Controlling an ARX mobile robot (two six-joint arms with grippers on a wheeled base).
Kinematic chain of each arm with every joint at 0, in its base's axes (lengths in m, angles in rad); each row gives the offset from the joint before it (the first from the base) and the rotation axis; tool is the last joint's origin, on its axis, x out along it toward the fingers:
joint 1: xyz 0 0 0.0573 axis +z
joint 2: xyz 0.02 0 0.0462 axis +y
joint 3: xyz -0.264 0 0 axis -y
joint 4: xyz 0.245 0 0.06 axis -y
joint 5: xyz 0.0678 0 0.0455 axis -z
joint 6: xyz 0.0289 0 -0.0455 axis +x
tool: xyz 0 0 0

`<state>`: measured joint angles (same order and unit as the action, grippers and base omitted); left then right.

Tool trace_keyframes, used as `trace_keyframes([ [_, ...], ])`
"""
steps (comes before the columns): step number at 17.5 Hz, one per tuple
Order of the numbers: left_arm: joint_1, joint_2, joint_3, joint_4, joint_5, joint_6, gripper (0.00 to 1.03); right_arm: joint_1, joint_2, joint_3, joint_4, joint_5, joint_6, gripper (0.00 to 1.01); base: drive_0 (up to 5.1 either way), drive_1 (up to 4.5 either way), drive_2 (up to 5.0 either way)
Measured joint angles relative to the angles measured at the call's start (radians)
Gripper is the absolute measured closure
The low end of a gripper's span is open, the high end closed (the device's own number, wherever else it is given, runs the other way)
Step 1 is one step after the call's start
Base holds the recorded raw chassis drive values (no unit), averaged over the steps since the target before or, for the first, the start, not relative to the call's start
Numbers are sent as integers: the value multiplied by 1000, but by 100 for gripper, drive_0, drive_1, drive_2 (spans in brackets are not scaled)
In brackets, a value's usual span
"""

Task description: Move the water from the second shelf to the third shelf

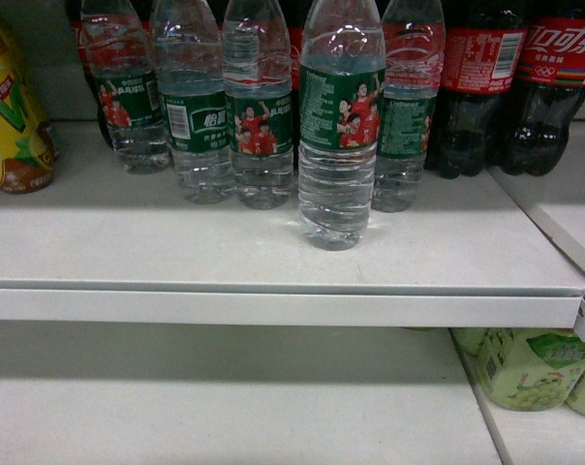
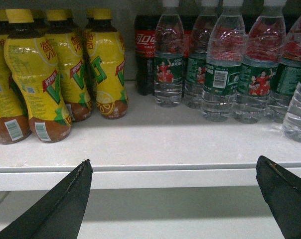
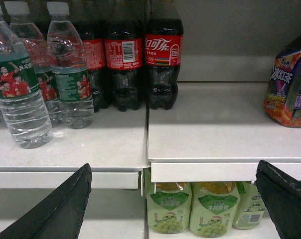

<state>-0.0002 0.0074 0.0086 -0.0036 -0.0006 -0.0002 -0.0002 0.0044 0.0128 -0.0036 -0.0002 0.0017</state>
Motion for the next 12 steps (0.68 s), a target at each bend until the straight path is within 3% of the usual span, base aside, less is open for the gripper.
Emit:
trace_keyframes([
  [4,0,0,0,0,0,0,5,0,0,0,-1,0,0,3,0,0,0],
  [5,0,0,0,0,0,0,5,-43,74,58,-177,-97,32,3,0,0,0],
  [6,0,0,0,1,1,0,5,-83,195,112,-249,-161,58,3,0,0,0],
  [8,0,0,0,0,0,0,5,-108,324,170,-126,-217,80,3,0,0,0],
  [10,0,0,0,0,0,0,5,-96,529,281,54,-218,89,3,0,0,0],
  [12,0,0,0,0,0,0,5,-18,735,381,196,-182,92,3,0,0,0],
])
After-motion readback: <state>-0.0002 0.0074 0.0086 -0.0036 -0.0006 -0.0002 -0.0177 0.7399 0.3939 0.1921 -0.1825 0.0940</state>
